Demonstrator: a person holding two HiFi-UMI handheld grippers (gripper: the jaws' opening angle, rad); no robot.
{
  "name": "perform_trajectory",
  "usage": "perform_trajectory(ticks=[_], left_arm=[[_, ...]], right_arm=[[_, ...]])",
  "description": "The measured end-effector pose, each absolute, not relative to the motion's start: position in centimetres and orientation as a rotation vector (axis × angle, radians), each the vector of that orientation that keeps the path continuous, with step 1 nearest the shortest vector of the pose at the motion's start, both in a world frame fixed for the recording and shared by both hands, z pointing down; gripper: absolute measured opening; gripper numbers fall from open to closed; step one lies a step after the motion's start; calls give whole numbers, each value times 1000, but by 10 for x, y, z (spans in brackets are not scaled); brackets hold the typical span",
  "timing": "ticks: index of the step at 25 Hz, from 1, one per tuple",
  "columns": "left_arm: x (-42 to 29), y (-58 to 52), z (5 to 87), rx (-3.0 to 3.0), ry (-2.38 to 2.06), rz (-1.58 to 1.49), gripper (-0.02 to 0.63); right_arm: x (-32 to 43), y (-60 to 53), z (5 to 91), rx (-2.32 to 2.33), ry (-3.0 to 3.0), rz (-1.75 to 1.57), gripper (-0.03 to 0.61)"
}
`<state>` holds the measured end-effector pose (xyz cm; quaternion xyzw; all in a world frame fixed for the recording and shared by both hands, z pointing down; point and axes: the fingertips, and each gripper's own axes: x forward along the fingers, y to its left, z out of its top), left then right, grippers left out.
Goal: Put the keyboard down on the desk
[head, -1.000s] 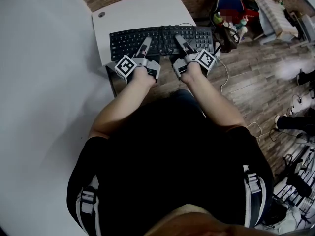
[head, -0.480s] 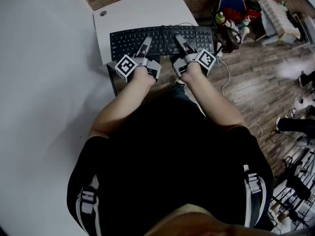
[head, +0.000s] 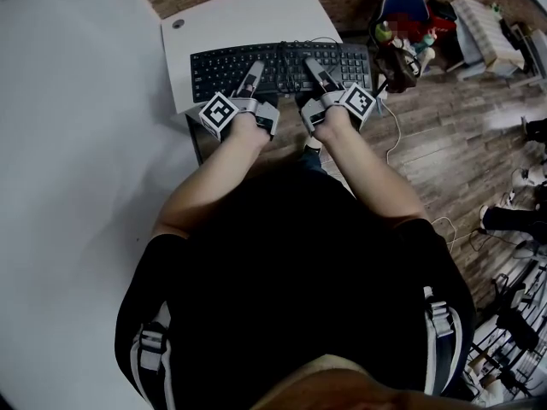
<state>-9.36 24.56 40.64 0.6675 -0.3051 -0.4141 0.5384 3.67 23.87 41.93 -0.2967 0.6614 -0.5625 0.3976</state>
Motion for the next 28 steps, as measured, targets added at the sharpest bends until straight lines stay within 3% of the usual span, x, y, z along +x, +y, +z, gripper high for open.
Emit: perform_trajectory(ticks=[9,28], left_arm=[[-60,208,407,1589,-741,-952,80],[-59,137,435,1559,-752,-1000,80]], right_arm=[[73,203,418,-765,1662,-1417,124],[73,128,445,-744,1681,-1451,124]])
